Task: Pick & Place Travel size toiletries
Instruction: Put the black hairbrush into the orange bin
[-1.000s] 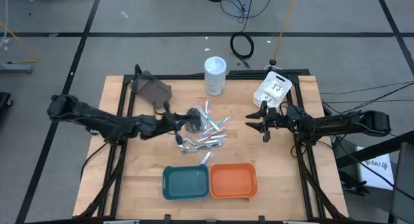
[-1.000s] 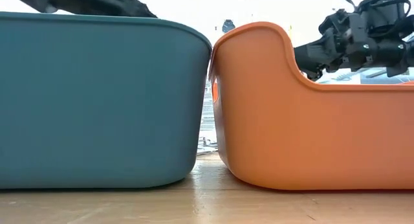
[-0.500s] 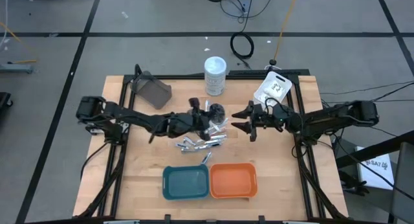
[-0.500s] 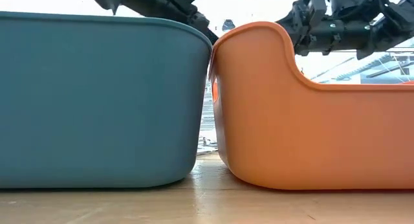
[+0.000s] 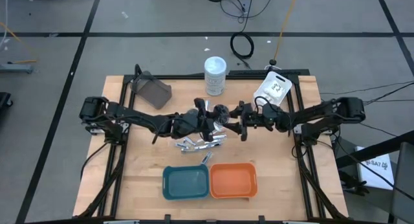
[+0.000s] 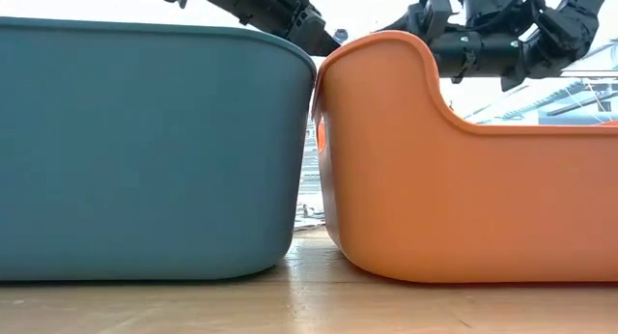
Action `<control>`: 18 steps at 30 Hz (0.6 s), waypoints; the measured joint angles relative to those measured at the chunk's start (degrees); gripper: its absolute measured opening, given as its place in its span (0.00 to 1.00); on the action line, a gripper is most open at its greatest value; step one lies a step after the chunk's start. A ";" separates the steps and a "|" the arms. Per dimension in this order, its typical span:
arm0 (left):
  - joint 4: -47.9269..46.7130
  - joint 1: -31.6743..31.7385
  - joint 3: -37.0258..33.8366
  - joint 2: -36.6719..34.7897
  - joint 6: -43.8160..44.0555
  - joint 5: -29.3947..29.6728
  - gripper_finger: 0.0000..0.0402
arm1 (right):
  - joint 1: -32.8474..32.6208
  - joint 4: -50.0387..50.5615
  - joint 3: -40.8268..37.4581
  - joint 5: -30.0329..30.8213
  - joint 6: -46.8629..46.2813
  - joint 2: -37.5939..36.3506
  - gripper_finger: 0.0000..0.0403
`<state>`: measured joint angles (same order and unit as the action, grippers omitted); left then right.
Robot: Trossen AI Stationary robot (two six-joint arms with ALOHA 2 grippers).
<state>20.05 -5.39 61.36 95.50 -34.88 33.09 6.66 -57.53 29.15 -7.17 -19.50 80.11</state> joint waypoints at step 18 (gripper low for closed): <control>0.14 -0.87 0.00 -0.17 3.55 -0.01 0.02 | 0.36 0.16 0.52 1.17 5.46 1.17 0.07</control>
<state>20.20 -6.26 61.36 95.33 -31.33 33.08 7.01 -57.37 29.67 -6.00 -14.03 81.28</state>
